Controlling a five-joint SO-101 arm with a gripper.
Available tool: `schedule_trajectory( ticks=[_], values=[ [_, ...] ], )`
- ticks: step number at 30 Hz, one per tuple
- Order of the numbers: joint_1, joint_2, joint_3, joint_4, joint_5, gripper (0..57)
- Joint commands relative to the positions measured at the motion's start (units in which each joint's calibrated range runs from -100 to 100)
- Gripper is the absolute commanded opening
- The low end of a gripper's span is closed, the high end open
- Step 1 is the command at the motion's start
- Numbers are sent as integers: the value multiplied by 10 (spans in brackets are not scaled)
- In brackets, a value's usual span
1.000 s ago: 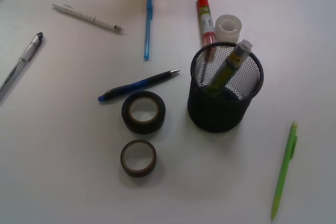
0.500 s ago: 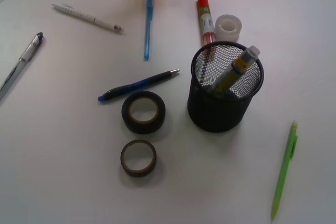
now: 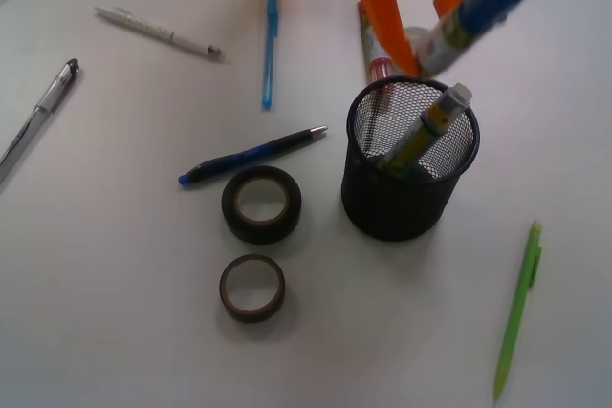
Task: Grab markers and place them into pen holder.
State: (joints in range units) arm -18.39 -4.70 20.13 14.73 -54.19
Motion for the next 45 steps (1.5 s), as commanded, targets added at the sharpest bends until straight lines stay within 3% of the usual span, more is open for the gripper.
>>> schedule_trajectory(
  ticks=[1, 5, 29, 31, 37, 45],
  values=[
    [23, -5, 114, -204, -17, 4],
    [30, -32, 222, -335, -15, 5],
    [-5, -62, 256, -281, -15, 9],
    [-6, -62, 256, -281, -15, 45],
    [-17, -62, 253, -282, -15, 261],
    [-16, -66, 249, -282, -14, 276]
  ],
)
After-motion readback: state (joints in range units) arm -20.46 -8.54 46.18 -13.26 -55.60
